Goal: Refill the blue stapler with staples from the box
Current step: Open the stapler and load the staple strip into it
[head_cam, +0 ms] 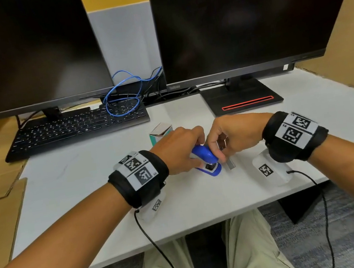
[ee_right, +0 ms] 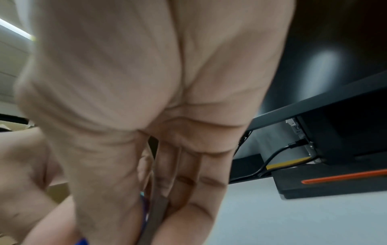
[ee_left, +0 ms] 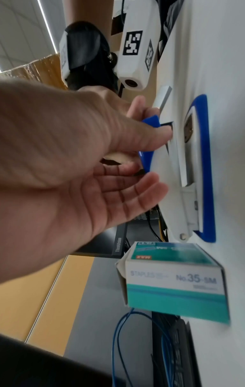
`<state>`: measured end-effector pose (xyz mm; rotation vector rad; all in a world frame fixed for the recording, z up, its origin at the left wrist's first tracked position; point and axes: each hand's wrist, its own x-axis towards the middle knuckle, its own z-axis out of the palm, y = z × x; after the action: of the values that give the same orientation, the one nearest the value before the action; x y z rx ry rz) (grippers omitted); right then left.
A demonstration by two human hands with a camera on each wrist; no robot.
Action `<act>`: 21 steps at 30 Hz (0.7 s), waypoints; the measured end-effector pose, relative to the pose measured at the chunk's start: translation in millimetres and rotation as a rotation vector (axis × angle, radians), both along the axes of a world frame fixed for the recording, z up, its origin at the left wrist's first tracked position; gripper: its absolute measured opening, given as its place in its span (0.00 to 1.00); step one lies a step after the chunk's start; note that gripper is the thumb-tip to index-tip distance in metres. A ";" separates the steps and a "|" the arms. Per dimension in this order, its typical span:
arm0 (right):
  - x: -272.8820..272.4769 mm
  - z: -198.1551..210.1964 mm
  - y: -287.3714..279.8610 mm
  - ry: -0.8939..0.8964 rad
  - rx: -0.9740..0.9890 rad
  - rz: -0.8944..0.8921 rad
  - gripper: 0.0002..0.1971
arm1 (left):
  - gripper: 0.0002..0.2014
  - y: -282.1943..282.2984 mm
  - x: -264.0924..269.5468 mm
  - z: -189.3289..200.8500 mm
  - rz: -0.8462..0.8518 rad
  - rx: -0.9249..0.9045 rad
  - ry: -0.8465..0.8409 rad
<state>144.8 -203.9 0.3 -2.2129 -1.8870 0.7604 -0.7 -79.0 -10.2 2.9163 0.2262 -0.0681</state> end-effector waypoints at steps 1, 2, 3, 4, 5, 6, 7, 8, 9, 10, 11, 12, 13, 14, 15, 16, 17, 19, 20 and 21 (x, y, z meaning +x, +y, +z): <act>-1.7 -0.4 -1.3 0.016 0.027 -0.039 0.06 | 0.21 -1.8 -0.3 -1.5 0.005 -0.009 -0.009; -3.9 -0.1 -2.2 0.034 0.053 -0.082 0.08 | 0.20 -3.1 -0.5 -3.1 0.007 -0.003 -0.006; -5.9 -0.2 -2.9 0.056 0.064 -0.121 0.11 | 0.18 -4.4 -1.1 -4.8 0.006 0.018 0.007; -8.3 -0.5 -4.1 0.081 0.064 -0.150 0.13 | 0.17 -5.6 -2.5 -6.4 0.002 0.040 0.019; -10.7 -1.0 -5.4 0.104 0.055 -0.164 0.16 | 0.15 -6.6 -4.4 -7.5 0.000 0.054 0.022; -13.4 -1.8 -7.1 0.116 0.045 -0.164 0.18 | 0.15 -7.5 -6.4 -7.5 0.001 0.060 0.011; -15.8 -3.0 -8.3 0.111 0.039 -0.158 0.19 | 0.14 -7.7 -8.3 -6.6 0.006 0.061 -0.007; -18.6 -4.7 -9.4 0.095 0.038 -0.154 0.19 | 0.14 -8.0 -10.3 -5.1 0.011 0.056 -0.031; -21.5 -7.2 -9.7 0.073 0.043 -0.155 0.19 | 0.14 -8.2 -12.2 -3.6 0.016 0.047 -0.054; -25.0 -9.4 -9.6 0.048 0.059 -0.155 0.18 | 0.13 -8.1 -14.8 -2.0 0.019 0.036 -0.075; -27.8 -11.7 -9.1 0.024 0.082 -0.159 0.18 | 0.13 -8.1 -17.5 -0.7 0.021 0.028 -0.083; -30.4 -13.2 -8.6 0.008 0.106 -0.164 0.17 | 0.13 -8.0 -19.7 -0.4 0.017 0.024 -0.086; -32.6 -14.7 -8.0 0.000 0.122 -0.173 0.15 | 0.13 -8.1 -22.3 -0.5 0.014 0.022 -0.086; -34.4 -15.7 -7.7 -0.001 0.133 -0.186 0.12 | 0.13 -7.8 -25.3 -0.5 0.014 0.024 -0.092; -35.8 -16.7 -7.8 0.000 0.138 -0.203 0.09 | 0.12 -6.9 -28.4 0.2 0.025 0.024 -0.100; -37.4 -17.4 -8.5 -0.001 0.138 -0.216 0.07 | 0.11 -4.8 -31.3 1.0 0.044 0.016 -0.116; -38.3 -18.4 -8.7 -0.006 0.141 -0.224 0.07 | 0.10 -2.1 -34.5 3.0 0.070 -0.003 -0.126; -39.4 -20.4 -9.0 -0.035 0.154 -0.235 0.10 | 0.12 6.0 -40.7 6.4 0.111 -0.054 -0.138; -39.6 -20.7 -9.2 -0.047 0.161 -0.241 0.10 | 0.14 10.4 -44.3 8.0 0.122 -0.090 -0.135; -39.4 -20.6 -9.2 -0.055 0.160 -0.247 0.10 | 0.15 14.3 -48.5 10.0 0.133 -0.137 -0.130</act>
<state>105.4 -213.1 -20.3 -2.3256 -1.5916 0.4947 -49.2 -64.7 -0.3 2.7489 0.3767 0.1223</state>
